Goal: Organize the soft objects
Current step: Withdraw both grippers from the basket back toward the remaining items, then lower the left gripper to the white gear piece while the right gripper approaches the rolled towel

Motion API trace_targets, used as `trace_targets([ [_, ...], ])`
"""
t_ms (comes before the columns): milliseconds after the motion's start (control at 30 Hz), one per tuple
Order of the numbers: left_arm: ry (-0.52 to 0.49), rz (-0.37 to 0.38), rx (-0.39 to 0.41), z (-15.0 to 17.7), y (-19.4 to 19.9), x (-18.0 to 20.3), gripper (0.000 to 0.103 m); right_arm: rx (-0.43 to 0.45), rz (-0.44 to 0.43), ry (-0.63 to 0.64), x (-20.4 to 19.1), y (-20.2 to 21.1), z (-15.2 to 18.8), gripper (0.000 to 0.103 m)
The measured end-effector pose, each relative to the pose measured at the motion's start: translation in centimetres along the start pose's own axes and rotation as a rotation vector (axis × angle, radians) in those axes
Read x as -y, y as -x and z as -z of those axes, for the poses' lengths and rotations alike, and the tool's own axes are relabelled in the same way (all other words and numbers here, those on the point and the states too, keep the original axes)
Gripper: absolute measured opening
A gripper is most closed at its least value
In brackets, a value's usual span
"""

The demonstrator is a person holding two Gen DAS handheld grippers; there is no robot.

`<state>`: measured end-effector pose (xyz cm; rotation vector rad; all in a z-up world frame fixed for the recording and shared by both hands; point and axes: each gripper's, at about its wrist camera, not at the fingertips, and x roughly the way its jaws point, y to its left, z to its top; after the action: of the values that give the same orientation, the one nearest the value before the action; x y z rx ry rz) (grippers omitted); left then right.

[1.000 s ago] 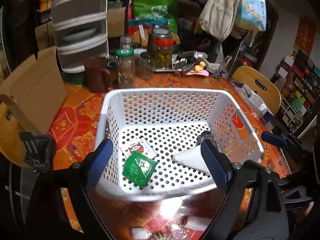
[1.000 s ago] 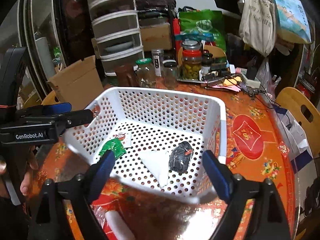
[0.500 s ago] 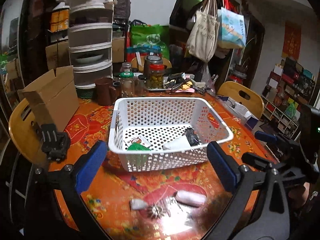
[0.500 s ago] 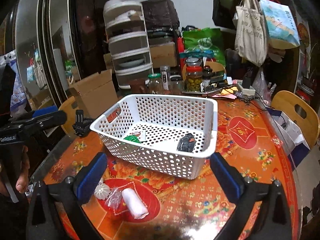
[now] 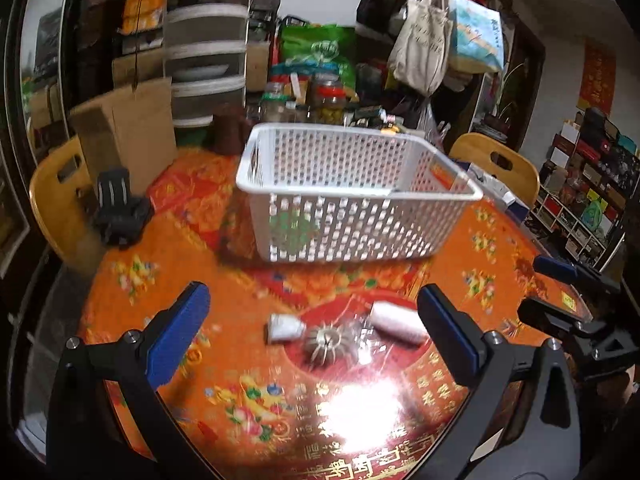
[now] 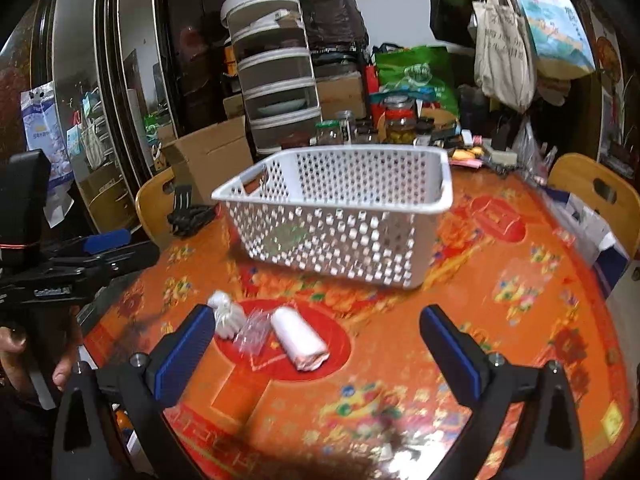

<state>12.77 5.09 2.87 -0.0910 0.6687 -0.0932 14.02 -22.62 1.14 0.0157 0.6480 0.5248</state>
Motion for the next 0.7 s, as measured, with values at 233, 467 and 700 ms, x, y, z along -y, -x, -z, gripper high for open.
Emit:
trace_targets([
  [233,0.022,0.021,-0.086,3.2,-4.5,-0.5,0.102,-0.045,-0.023,-0.015,-0.4,-2.1,2.2,0.102],
  [467,0.028,0.011,-0.134,5.0,-8.1,-0.8,0.102,-0.093,-0.036,-0.022,-0.4,-4.7,3.4,0.093],
  [700,-0.002,0.002,-0.155,5.6,-9.9,-0.3,0.094,-0.158,-0.053,-0.016,-0.5,-7.7,4.4,0.067],
])
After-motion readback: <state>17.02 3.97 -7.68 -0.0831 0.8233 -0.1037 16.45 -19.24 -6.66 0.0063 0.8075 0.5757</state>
